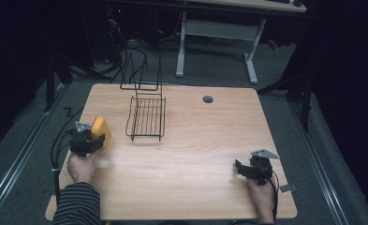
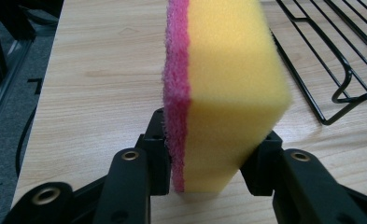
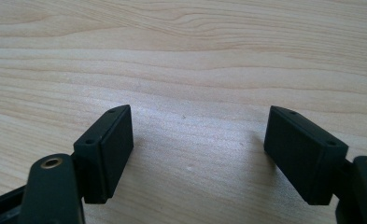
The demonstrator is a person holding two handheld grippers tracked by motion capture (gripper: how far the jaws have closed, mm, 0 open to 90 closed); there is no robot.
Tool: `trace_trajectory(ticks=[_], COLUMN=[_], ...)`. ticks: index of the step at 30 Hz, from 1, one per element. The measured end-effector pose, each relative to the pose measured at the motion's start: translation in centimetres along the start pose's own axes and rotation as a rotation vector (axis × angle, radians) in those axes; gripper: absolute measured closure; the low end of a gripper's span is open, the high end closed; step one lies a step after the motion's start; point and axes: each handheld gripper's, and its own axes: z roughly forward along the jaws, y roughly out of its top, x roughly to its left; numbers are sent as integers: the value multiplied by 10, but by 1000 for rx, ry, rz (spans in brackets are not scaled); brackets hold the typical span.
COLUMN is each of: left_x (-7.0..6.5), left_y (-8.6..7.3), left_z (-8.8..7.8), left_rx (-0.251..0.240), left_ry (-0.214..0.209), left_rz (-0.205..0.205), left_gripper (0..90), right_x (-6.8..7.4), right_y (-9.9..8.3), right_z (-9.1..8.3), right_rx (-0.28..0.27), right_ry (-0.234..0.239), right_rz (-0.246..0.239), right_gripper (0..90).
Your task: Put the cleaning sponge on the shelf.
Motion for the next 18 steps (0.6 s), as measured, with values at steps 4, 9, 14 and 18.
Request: trace_trajectory(ticks=[4, 9, 14, 18], left_x=[-1, -1, -5, -5], left_y=[0, 1, 2, 3], left_z=[-1, -5, -11, -18], left_rx=[-4, -12, -35, -52], left_ry=[2, -1, -29, -52], left_rz=[5, 11, 19, 15], left_gripper=[608, 610, 611, 612], right_x=[0, 0, 0, 0], right_y=[0, 0, 0, 0], right_z=[0, 0, 0, 0], right_rx=[0, 0, 0, 0], right_ry=[0, 0, 0, 0], right_rz=[0, 0, 0, 0], right_gripper=[241, 241, 241, 241])
